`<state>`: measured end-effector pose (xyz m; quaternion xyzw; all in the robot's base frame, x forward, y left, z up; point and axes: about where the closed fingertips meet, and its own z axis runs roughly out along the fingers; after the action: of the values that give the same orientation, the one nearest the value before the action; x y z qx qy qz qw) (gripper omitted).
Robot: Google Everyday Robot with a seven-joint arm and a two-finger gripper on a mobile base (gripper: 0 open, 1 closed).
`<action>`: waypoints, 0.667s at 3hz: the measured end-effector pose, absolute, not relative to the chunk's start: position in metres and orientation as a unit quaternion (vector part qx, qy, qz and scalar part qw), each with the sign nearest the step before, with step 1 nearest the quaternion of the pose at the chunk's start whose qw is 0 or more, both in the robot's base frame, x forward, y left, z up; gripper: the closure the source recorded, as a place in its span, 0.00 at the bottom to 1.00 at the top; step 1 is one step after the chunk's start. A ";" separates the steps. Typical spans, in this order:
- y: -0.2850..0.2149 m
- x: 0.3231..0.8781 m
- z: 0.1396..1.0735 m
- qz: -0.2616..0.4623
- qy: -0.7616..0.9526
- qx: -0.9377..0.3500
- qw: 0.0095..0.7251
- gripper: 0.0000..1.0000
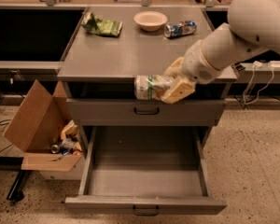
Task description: Place 7up can into middle drawer
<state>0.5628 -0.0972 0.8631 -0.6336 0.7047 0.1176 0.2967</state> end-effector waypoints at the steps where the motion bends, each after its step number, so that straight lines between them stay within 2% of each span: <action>1: -0.138 0.562 0.807 0.135 0.743 -0.599 0.266 1.00; 2: -0.156 0.570 0.761 0.156 0.765 -0.578 0.236 1.00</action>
Offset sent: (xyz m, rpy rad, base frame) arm 0.0162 -0.0849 -0.1472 -0.0059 0.2710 -0.1724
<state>0.5698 -0.1565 0.7610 -0.5782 0.7651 0.1562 0.2364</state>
